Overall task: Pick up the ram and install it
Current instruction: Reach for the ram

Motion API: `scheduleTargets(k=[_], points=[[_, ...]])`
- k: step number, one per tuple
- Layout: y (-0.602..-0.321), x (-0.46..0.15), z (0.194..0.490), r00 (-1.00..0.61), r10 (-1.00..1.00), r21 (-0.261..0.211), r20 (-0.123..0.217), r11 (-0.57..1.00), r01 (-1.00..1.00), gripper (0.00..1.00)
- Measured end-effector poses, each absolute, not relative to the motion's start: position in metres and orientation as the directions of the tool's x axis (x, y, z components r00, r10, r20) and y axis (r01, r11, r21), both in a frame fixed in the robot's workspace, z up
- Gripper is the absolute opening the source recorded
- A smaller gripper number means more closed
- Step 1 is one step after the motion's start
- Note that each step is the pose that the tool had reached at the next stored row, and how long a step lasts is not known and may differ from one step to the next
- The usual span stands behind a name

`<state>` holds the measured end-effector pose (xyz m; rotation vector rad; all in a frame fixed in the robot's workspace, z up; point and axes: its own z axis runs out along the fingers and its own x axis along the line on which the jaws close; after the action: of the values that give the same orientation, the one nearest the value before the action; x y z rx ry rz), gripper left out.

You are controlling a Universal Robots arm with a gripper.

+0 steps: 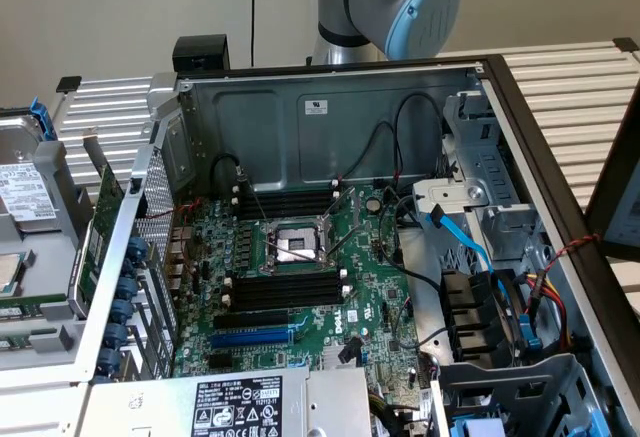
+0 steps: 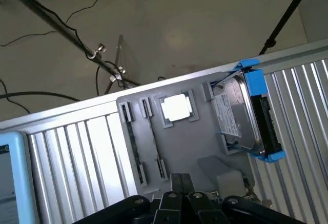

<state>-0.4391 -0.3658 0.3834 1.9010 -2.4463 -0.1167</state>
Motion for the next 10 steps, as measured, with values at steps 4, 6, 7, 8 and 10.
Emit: scheduleTargets(k=[4,6,7,8,10], points=[[-0.3658,-0.4391,0.3833,-0.18,-0.984,0.076,-0.01,0.178,-0.981,0.11],[-0.3658,-0.439,0.3831,-0.148,-0.989,0.071,-0.009,0.147,-0.987,0.11],[-0.3658,-0.439,0.383,-0.131,-0.991,0.068,-0.008,0.131,-0.989,0.11],[-0.3658,-0.439,0.383,-0.114,-0.993,0.065,-0.008,0.114,-0.991,0.11],[-0.3658,-0.439,0.3827,-0.08,-0.997,0.059,-0.008,0.08,-0.995,0.11]])
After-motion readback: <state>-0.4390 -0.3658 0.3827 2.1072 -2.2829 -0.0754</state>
